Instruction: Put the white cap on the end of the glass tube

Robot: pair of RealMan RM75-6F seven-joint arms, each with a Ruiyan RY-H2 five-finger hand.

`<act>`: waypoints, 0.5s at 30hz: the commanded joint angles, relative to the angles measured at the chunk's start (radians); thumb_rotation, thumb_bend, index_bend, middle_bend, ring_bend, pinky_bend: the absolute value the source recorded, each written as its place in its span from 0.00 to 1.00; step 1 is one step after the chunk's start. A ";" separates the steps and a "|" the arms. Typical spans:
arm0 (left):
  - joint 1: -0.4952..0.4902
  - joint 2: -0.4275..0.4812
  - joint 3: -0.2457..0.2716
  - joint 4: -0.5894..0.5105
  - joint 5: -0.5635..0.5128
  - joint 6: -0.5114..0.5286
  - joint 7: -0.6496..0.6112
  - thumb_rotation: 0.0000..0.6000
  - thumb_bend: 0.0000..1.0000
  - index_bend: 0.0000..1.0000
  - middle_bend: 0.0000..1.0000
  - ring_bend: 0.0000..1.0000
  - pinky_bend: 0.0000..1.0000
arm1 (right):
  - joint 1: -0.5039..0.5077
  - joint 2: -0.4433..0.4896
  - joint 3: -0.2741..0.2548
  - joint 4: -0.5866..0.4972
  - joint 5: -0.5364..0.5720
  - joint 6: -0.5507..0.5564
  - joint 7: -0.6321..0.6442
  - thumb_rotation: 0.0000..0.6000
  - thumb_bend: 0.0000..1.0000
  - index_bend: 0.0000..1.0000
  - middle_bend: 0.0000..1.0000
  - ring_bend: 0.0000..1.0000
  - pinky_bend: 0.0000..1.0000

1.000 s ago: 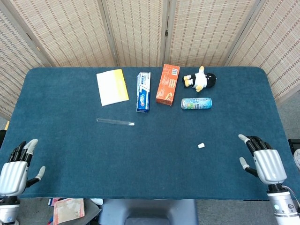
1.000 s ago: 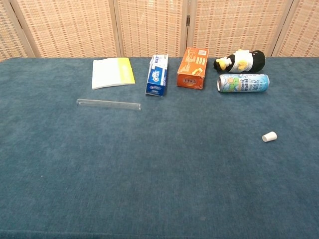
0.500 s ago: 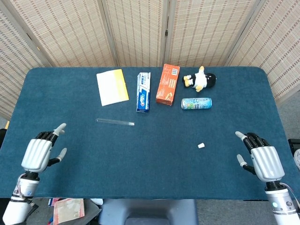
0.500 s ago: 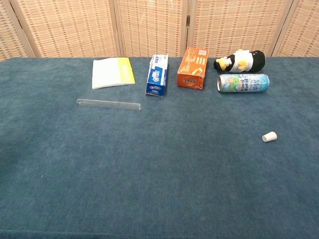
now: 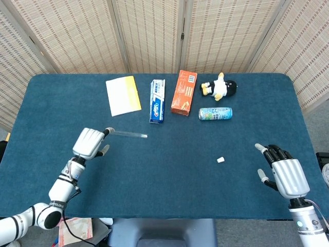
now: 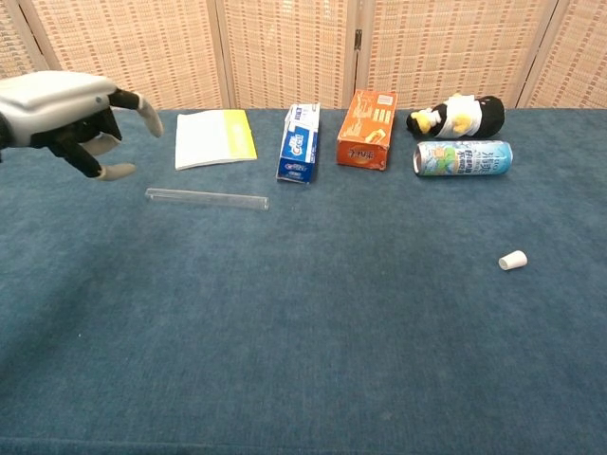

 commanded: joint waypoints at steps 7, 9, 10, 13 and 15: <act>-0.151 -0.161 -0.032 0.187 -0.223 -0.096 0.177 1.00 0.32 0.27 0.92 0.92 1.00 | 0.007 0.003 0.003 0.002 0.008 -0.017 0.002 1.00 0.33 0.16 0.29 0.17 0.31; -0.172 -0.182 -0.033 0.216 -0.256 -0.104 0.203 1.00 0.32 0.27 0.93 0.93 1.00 | 0.008 0.004 0.004 0.004 0.009 -0.020 0.004 1.00 0.33 0.16 0.29 0.17 0.31; -0.185 -0.196 -0.033 0.234 -0.276 -0.107 0.219 1.00 0.32 0.27 0.93 0.94 1.00 | 0.009 0.004 0.004 0.006 0.011 -0.022 0.005 1.00 0.33 0.16 0.29 0.17 0.31; -0.211 -0.224 -0.035 0.272 -0.322 -0.113 0.248 1.00 0.31 0.31 0.94 0.95 1.00 | 0.012 0.004 0.005 0.010 0.015 -0.028 0.009 1.00 0.33 0.16 0.29 0.17 0.31; -0.233 -0.243 -0.034 0.301 -0.359 -0.122 0.276 1.00 0.31 0.33 0.95 0.95 1.00 | 0.014 0.004 0.006 0.013 0.017 -0.032 0.012 1.00 0.33 0.16 0.29 0.17 0.31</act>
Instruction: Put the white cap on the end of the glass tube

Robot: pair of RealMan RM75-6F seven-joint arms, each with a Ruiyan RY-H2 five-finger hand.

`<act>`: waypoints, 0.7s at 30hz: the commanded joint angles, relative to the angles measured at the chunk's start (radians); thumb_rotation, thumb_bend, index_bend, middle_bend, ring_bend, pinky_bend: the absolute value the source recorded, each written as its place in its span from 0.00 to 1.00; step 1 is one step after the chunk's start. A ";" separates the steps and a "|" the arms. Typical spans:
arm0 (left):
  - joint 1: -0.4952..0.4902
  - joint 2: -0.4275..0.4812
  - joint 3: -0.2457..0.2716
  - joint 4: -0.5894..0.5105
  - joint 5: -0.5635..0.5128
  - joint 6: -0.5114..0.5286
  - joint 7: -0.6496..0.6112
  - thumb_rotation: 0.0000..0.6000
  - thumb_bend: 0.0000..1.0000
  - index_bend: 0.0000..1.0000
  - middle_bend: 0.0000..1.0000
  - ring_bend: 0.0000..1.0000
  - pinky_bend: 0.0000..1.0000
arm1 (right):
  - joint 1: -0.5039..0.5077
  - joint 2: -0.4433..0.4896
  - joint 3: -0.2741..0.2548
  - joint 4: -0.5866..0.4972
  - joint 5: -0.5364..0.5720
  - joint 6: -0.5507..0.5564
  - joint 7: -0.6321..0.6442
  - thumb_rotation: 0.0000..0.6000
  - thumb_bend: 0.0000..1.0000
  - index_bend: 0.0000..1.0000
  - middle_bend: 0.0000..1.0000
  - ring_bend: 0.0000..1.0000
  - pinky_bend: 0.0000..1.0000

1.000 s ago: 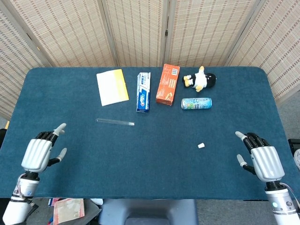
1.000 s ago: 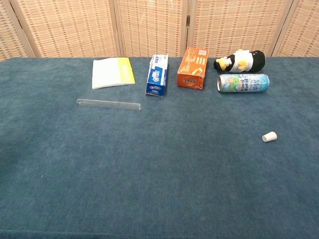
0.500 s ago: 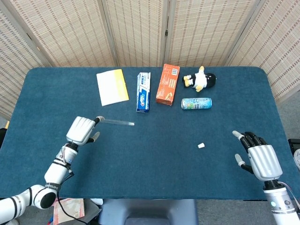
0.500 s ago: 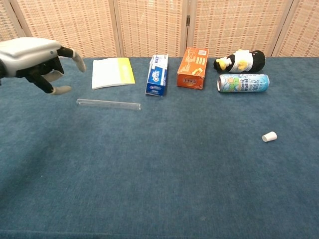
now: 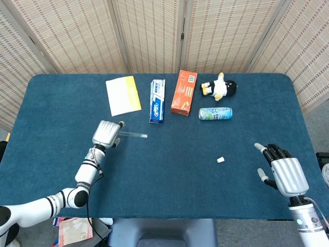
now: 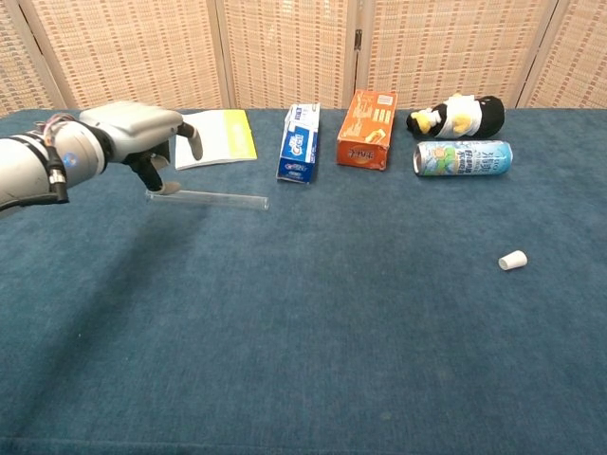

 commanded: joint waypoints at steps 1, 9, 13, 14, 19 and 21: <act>-0.040 -0.035 0.000 0.047 -0.061 -0.018 0.049 1.00 0.31 0.34 0.95 0.95 1.00 | 0.002 0.000 0.001 0.004 0.002 -0.004 0.003 1.00 0.33 0.16 0.29 0.17 0.31; -0.108 -0.089 0.003 0.121 -0.225 -0.040 0.151 0.94 0.31 0.40 0.96 0.96 1.00 | 0.010 -0.004 0.004 0.017 0.009 -0.018 0.014 1.00 0.33 0.16 0.30 0.17 0.31; -0.134 -0.110 0.004 0.147 -0.276 -0.043 0.172 0.90 0.31 0.41 0.97 0.96 1.00 | 0.012 -0.006 0.005 0.024 0.012 -0.020 0.020 1.00 0.33 0.16 0.30 0.17 0.31; -0.141 -0.116 0.005 0.156 -0.285 -0.043 0.175 0.89 0.31 0.42 0.97 0.96 1.00 | 0.013 -0.006 0.005 0.026 0.014 -0.022 0.022 1.00 0.33 0.16 0.30 0.17 0.31; -0.172 -0.145 0.008 0.200 -0.317 -0.047 0.189 0.85 0.31 0.42 0.96 0.96 1.00 | 0.013 -0.006 0.006 0.033 0.019 -0.024 0.030 1.00 0.33 0.16 0.30 0.17 0.31; -0.182 -0.156 0.009 0.216 -0.330 -0.050 0.196 0.85 0.31 0.42 0.97 0.96 1.00 | 0.013 -0.006 0.006 0.035 0.020 -0.025 0.033 1.00 0.33 0.16 0.30 0.17 0.31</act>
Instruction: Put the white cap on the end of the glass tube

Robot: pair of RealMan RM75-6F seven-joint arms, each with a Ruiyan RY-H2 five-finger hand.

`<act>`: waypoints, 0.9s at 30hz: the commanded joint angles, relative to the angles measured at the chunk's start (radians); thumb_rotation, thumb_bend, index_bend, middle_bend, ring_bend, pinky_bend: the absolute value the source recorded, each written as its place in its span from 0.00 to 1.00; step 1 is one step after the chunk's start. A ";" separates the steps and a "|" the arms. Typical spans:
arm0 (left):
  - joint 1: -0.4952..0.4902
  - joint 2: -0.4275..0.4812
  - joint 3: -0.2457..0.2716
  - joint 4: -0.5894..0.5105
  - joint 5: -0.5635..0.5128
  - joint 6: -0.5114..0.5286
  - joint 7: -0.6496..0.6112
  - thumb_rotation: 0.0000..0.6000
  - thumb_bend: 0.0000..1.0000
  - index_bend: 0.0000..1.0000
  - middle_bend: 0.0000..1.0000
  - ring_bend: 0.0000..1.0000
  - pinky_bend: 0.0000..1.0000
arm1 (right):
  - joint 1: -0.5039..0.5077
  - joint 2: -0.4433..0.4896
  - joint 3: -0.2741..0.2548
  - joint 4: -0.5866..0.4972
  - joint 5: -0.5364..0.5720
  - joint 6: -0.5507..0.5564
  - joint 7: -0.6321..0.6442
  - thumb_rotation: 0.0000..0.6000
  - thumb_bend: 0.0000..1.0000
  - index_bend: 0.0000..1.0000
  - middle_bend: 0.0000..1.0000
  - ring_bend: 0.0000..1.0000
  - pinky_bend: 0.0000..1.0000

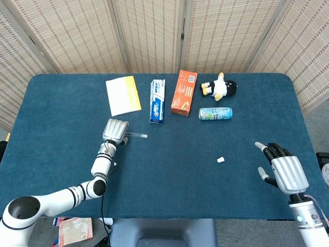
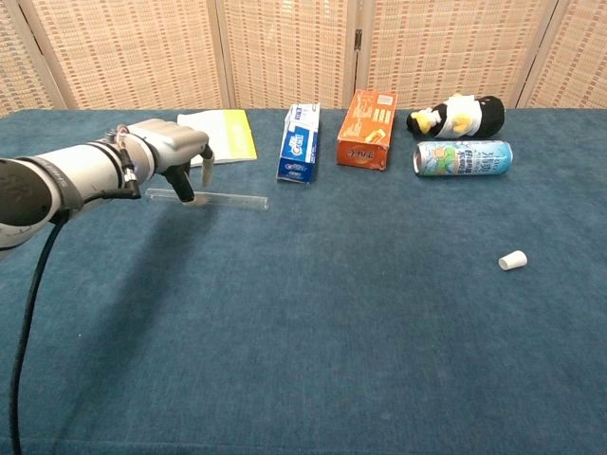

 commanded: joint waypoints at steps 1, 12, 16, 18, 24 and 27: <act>-0.020 -0.020 0.003 0.029 -0.024 -0.008 0.014 0.85 0.31 0.42 0.97 0.96 1.00 | 0.000 0.000 0.000 0.002 0.002 -0.001 0.003 1.00 0.33 0.16 0.30 0.17 0.31; -0.062 -0.058 0.006 0.110 -0.114 -0.035 0.059 0.75 0.31 0.44 0.97 0.97 1.00 | -0.006 0.006 0.000 0.004 0.007 0.008 0.011 1.00 0.33 0.16 0.30 0.17 0.31; -0.068 -0.062 0.010 0.120 -0.127 -0.036 0.065 0.71 0.31 0.45 0.97 0.97 1.00 | -0.009 0.007 0.000 0.005 0.007 0.011 0.015 1.00 0.33 0.16 0.30 0.17 0.31; -0.071 -0.063 0.011 0.123 -0.130 -0.036 0.065 0.71 0.31 0.45 0.97 0.97 1.00 | -0.010 0.008 0.000 0.006 0.008 0.012 0.016 1.00 0.33 0.16 0.30 0.17 0.31; -0.075 -0.064 0.022 0.132 -0.131 -0.041 0.068 0.71 0.31 0.46 0.97 0.97 1.00 | -0.012 0.010 0.001 0.005 0.010 0.016 0.019 1.00 0.33 0.16 0.31 0.17 0.31; -0.075 -0.064 0.030 0.137 -0.125 -0.044 0.066 0.75 0.31 0.46 0.97 0.97 1.00 | -0.013 0.010 0.001 0.005 0.011 0.017 0.019 1.00 0.33 0.16 0.31 0.17 0.31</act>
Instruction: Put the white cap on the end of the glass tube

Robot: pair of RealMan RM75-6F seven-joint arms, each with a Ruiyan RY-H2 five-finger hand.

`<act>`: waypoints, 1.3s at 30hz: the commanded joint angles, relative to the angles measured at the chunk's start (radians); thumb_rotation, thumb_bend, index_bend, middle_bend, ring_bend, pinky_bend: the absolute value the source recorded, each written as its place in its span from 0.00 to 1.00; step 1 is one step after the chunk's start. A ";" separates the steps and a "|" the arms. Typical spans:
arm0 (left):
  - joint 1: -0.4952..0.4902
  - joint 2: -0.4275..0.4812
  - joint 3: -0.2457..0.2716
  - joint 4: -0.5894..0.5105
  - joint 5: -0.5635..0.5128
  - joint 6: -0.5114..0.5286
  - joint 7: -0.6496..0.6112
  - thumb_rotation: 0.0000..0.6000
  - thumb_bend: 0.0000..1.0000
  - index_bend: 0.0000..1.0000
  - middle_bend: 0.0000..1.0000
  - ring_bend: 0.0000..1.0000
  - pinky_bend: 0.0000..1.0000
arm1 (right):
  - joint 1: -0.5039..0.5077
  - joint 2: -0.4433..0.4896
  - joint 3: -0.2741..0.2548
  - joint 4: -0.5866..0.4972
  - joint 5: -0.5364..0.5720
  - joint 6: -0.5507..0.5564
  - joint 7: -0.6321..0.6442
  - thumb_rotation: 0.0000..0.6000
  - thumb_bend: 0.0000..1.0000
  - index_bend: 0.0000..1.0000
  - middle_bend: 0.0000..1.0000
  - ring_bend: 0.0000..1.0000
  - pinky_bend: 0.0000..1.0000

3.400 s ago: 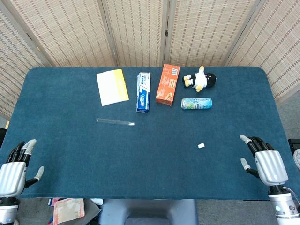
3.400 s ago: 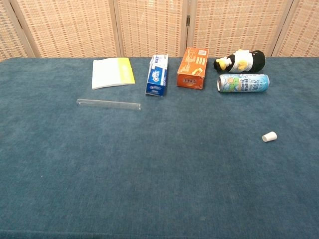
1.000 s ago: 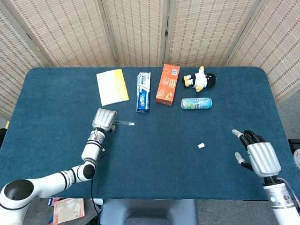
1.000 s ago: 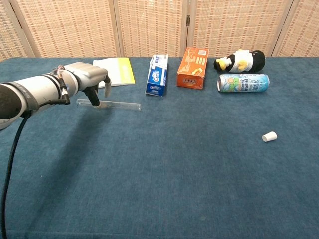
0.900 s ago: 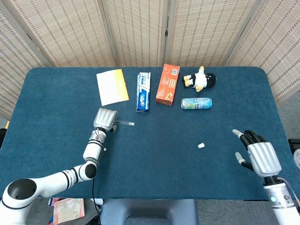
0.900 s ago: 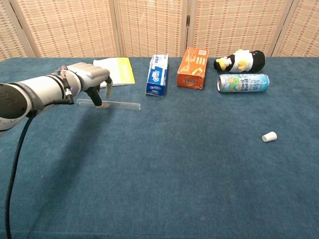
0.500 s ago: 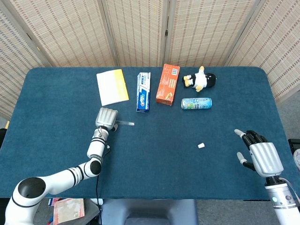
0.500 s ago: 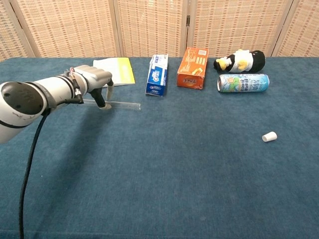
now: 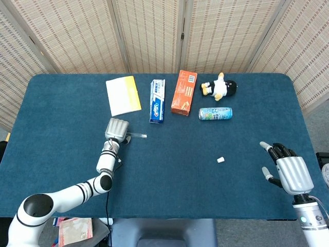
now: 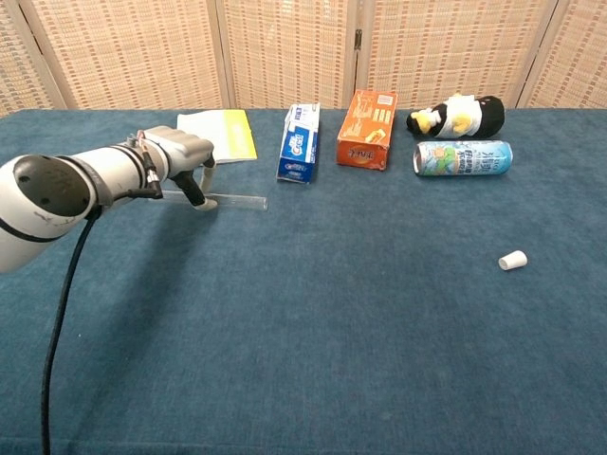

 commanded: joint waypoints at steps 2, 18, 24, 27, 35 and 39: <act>0.001 0.000 0.008 0.005 0.008 -0.003 -0.005 0.81 0.31 0.46 0.97 0.97 1.00 | 0.000 -0.001 0.000 0.000 0.001 -0.001 0.000 1.00 0.33 0.16 0.31 0.17 0.31; 0.010 -0.001 0.017 0.025 0.045 -0.014 -0.053 0.96 0.31 0.53 0.97 0.97 1.00 | -0.004 -0.002 0.002 -0.002 0.007 0.003 -0.004 1.00 0.33 0.16 0.31 0.17 0.31; 0.050 0.067 0.005 -0.064 0.138 0.011 -0.172 0.99 0.33 0.56 0.97 0.97 1.00 | -0.006 0.001 0.001 -0.008 0.000 0.011 -0.008 1.00 0.33 0.16 0.32 0.17 0.31; 0.087 0.116 0.007 -0.141 0.192 0.032 -0.243 1.00 0.33 0.56 0.98 0.97 1.00 | -0.008 0.003 -0.001 -0.009 -0.003 0.012 -0.009 1.00 0.33 0.16 0.32 0.17 0.31; 0.196 0.273 0.018 -0.389 0.279 0.080 -0.401 1.00 0.33 0.58 0.98 0.97 1.00 | -0.007 0.009 -0.006 -0.024 -0.010 0.006 -0.030 1.00 0.33 0.16 0.33 0.18 0.31; 0.245 0.344 0.031 -0.506 0.319 0.117 -0.454 1.00 0.33 0.58 0.98 0.97 1.00 | -0.004 0.012 -0.013 -0.034 -0.004 -0.010 -0.051 1.00 0.38 0.17 0.37 0.28 0.38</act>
